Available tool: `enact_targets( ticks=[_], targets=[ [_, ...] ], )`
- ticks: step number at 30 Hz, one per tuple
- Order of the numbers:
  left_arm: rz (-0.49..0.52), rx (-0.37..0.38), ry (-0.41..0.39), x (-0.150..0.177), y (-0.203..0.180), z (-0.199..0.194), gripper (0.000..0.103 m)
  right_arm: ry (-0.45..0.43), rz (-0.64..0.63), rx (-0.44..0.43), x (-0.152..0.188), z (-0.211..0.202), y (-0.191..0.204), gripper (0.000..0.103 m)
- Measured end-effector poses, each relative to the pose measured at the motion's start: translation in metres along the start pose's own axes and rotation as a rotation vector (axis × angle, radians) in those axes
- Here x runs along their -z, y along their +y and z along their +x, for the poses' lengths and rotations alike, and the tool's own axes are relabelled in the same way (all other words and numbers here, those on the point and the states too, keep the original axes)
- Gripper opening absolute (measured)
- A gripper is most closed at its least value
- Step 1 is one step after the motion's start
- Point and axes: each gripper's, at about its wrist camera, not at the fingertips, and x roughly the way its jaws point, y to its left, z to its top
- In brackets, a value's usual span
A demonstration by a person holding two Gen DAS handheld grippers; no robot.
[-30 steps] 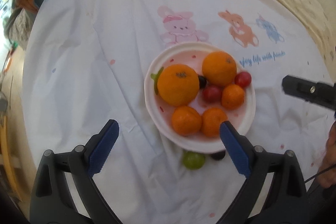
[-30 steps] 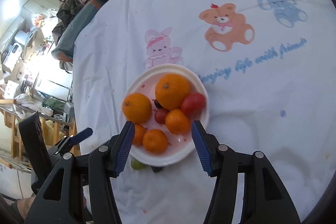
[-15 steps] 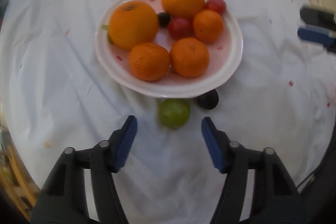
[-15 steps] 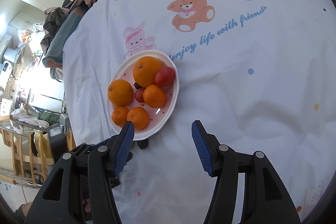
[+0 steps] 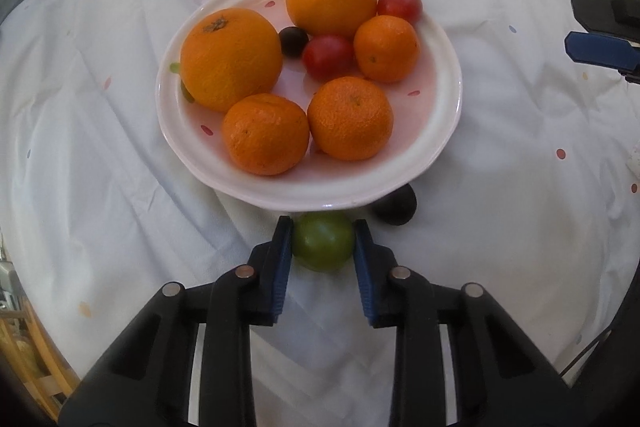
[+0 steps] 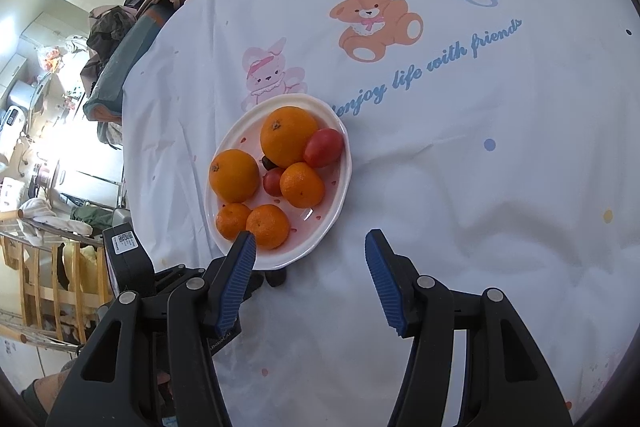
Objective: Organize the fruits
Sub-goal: 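Grasp the green lime beside the plate with the left gripper, then lift the lime with the left gripper while the right gripper grasps the dark plum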
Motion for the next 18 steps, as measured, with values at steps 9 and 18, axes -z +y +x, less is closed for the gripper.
enact_targets(
  ticks=[9, 18],
  targets=[
    [-0.091, 0.023, -0.016, 0.017, 0.011, -0.051, 0.025, -0.003, -0.009, -0.006, 0.0, -0.004, 0.003, 0.06],
    [-0.348, -0.01, -0.108, 0.06, 0.038, -0.108, 0.025, 0.071, -0.041, -0.007, 0.019, 0.018, 0.013, 0.06]
  ],
)
